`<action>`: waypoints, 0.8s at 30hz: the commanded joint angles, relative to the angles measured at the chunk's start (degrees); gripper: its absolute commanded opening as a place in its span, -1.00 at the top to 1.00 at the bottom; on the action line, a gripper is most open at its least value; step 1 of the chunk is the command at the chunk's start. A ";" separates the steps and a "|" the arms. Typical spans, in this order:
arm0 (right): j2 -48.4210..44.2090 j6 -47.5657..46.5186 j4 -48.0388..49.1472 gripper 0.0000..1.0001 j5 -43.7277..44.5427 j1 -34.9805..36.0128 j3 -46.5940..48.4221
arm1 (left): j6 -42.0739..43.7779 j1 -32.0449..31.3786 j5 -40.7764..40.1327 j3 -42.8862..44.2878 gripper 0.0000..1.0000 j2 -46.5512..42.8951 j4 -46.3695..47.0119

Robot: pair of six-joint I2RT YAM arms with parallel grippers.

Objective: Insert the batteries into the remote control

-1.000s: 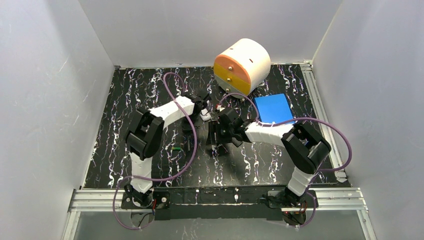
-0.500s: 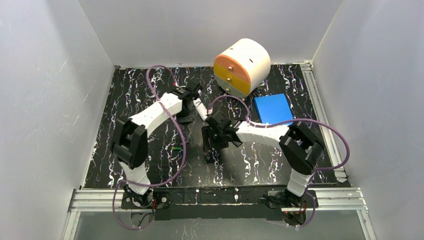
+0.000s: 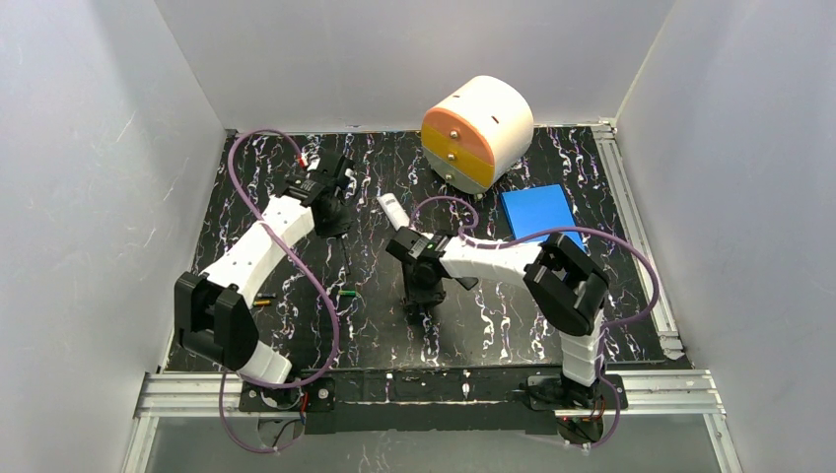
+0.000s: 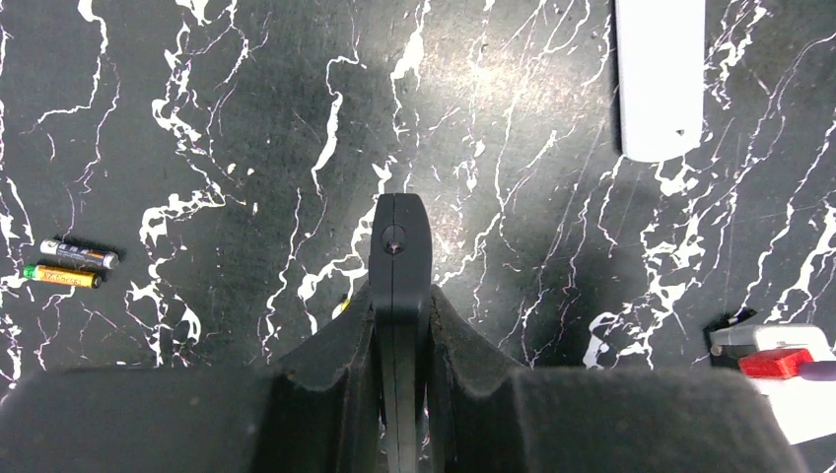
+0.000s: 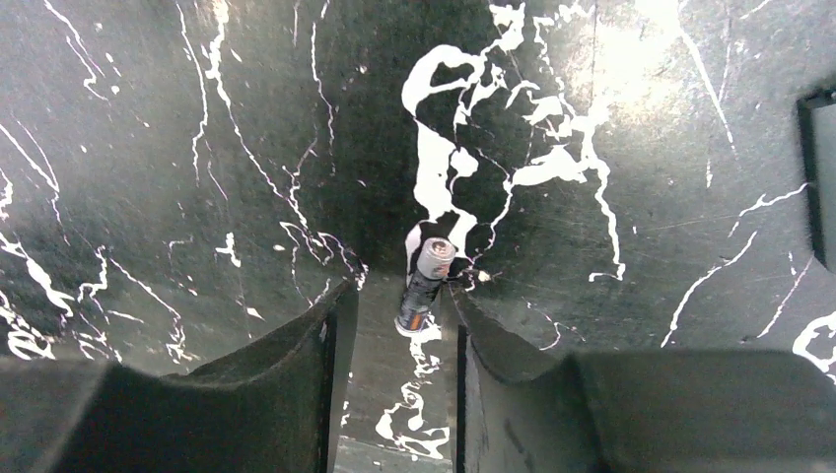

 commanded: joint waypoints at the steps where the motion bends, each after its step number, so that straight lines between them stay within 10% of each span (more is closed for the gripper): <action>1: 2.01 2.95 -3.92 0.14 4.65 1.14 3.13 | 1.10 0.72 1.37 -1.95 1.00 -3.43 0.32; 15: 6.78 1.15 -9.35 0.54 8.24 3.29 7.50 | 2.88 2.38 4.95 -2.86 1.00 -6.19 1.50; 24: 8.64 -3.16 -8.03 0.30 13.08 3.84 9.46 | 3.58 2.71 7.55 -5.03 1.00 -7.79 2.34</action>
